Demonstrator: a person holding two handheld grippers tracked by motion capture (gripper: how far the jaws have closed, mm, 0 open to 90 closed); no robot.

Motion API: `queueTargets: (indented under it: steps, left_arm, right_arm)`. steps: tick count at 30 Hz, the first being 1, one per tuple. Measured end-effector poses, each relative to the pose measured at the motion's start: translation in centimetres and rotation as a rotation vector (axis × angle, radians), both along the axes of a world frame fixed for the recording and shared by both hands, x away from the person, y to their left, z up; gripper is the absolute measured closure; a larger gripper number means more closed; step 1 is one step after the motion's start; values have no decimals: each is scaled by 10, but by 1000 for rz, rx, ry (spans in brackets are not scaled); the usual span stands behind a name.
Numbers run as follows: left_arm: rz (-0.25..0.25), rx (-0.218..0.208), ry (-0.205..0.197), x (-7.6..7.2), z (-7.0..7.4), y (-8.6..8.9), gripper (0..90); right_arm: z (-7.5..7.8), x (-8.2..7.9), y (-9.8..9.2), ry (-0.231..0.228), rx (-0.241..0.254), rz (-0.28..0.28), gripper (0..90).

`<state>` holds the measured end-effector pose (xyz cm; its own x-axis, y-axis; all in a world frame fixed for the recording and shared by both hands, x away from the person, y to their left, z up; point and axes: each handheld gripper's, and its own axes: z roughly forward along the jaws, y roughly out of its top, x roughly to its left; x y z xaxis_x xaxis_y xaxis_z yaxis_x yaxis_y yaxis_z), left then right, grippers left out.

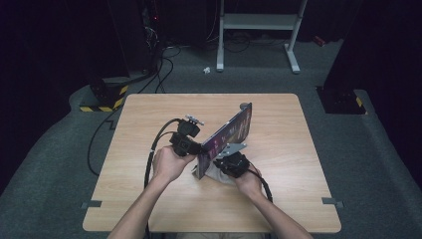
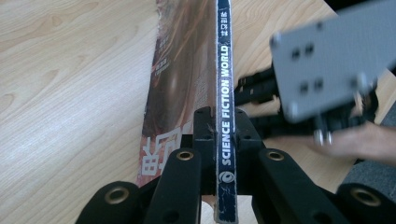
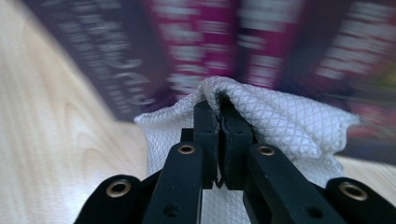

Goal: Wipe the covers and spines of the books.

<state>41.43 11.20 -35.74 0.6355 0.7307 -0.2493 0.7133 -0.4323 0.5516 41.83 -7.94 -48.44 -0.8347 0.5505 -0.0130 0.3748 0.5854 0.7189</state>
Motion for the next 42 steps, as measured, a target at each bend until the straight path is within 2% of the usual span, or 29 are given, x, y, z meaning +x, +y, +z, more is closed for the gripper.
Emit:
queueTargets:
  steps: [2, 4, 9, 13, 16, 19, 22, 24, 26, 30, 32, 34, 37, 38, 42]
  left_arm:
    - [-3, -5, 3, 0, 0, 0, 836]
    - [-2, -15, 6, 0, 0, 0, 836]
    - [3, -19, 5, 0, 1, -1, 836]
    - [-1, -15, 6, 0, 1, -2, 836]
    - [-3, -13, 6, -1, 1, -1, 836]
    - [-7, -15, 0, -3, 3, 0, 837]
    - [-14, -16, -1, -4, 4, 1, 837]
    - [-23, -16, 1, -4, 4, 1, 837]
    - [-22, -23, 3, -5, 4, 2, 837]
    - [-23, -29, 3, -6, 4, 2, 836]
    - [-24, -33, 4, -6, 3, 3, 836]
    - [-26, -33, 2, -6, 2, 3, 836]
    - [-23, -24, -1, -6, 1, 0, 836]
    - [-29, -7, -8, -5, 1, 0, 836]
    - [-22, 11, -11, -5, -1, -1, 836]
  right_arm:
    - [0, 3, -7, 10, 10, -29, 862]
    - [0, 2, -10, 10, 11, -26, 862]
    - [-2, -16, 7, 4, -18, 66, 862]
    - [-13, -24, 24, 20, -41, 132, 862]
    - [-20, -23, 29, 30, -54, 132, 862]
    - [-22, -16, 23, 38, -56, 96, 862]
    - [-21, -4, 9, 46, -34, 29, 862]
    - [-19, 5, 0, 46, -39, -10, 862]
    - [-16, 13, -10, 43, -51, -48, 862]
    - [-8, 27, -28, 38, -37, -128, 862]
    - [0, 27, -35, 38, 3, -144, 862]
    - [6, 22, -35, 23, 20, -123, 862]
    - [22, 9, -25, -15, 29, -49, 862]
    - [28, 4, -22, -22, 42, -26, 862]
    - [51, -10, -11, -57, 75, 56, 862]
